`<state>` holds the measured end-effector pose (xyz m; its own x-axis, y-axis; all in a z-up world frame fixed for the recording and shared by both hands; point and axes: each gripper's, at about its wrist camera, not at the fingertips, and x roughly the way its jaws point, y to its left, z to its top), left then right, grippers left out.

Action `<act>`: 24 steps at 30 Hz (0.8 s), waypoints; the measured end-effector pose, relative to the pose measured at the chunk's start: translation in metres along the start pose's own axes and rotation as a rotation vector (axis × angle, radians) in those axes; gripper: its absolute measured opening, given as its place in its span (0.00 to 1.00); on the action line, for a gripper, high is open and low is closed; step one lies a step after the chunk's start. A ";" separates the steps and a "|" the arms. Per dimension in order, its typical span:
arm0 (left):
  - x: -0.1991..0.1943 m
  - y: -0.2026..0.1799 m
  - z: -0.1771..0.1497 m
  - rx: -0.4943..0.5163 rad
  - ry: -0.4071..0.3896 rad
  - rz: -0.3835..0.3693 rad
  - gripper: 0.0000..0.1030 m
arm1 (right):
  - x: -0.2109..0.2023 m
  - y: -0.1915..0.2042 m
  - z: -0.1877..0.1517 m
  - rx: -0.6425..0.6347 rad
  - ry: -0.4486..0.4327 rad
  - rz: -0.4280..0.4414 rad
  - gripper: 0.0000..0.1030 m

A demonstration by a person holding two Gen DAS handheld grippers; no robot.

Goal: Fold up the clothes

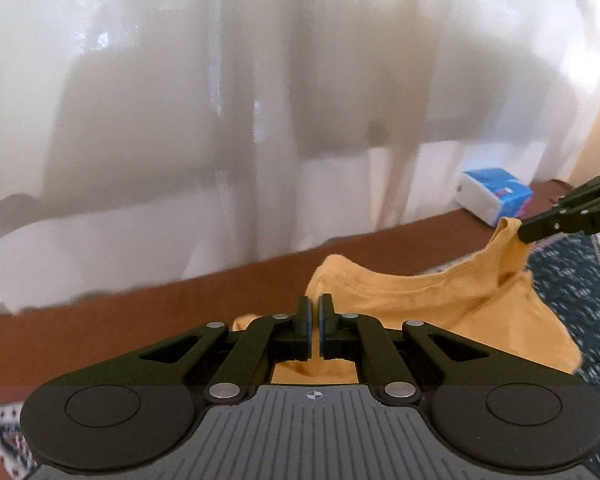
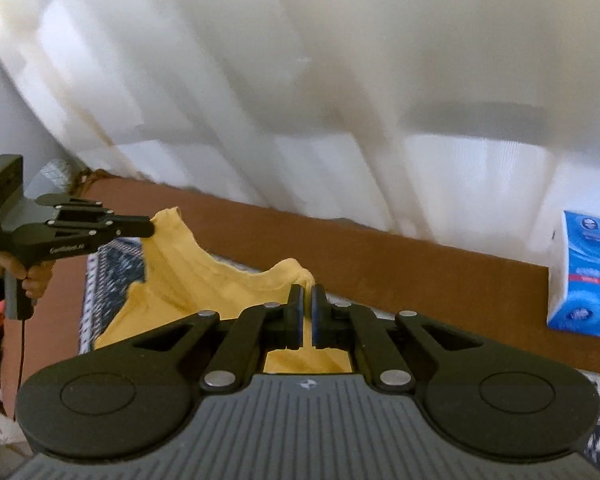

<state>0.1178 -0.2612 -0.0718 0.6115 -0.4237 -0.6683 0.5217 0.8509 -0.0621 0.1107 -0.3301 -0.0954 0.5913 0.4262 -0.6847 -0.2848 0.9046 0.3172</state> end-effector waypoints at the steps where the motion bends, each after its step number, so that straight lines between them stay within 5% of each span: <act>1: -0.007 -0.004 -0.007 -0.002 -0.003 0.000 0.00 | -0.006 0.006 -0.006 -0.009 -0.006 -0.002 0.04; 12: -0.011 -0.042 -0.082 0.009 0.097 0.024 0.00 | 0.002 0.035 -0.105 -0.066 0.061 -0.082 0.03; 24: -0.009 -0.040 -0.116 0.002 0.156 0.082 0.05 | 0.016 0.032 -0.130 -0.033 0.079 -0.142 0.03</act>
<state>0.0223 -0.2559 -0.1493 0.5526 -0.2997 -0.7777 0.4755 0.8797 -0.0011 0.0130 -0.2953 -0.1821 0.5665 0.2913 -0.7709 -0.2283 0.9543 0.1928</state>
